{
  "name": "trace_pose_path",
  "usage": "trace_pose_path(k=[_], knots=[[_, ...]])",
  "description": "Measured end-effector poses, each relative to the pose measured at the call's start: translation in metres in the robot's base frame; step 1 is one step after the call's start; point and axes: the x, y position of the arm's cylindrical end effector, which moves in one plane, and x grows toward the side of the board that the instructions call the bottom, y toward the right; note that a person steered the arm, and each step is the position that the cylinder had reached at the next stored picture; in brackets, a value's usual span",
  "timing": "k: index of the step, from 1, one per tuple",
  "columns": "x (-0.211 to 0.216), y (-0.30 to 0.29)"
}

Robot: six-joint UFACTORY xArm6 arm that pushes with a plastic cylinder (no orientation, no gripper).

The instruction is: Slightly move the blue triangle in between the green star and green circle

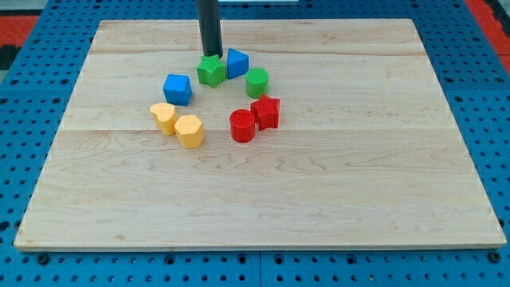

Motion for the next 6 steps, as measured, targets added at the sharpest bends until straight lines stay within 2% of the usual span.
trace_pose_path(k=[1, 2, 6], knots=[[-0.017, 0.0], [-0.049, 0.024], [-0.048, 0.018]])
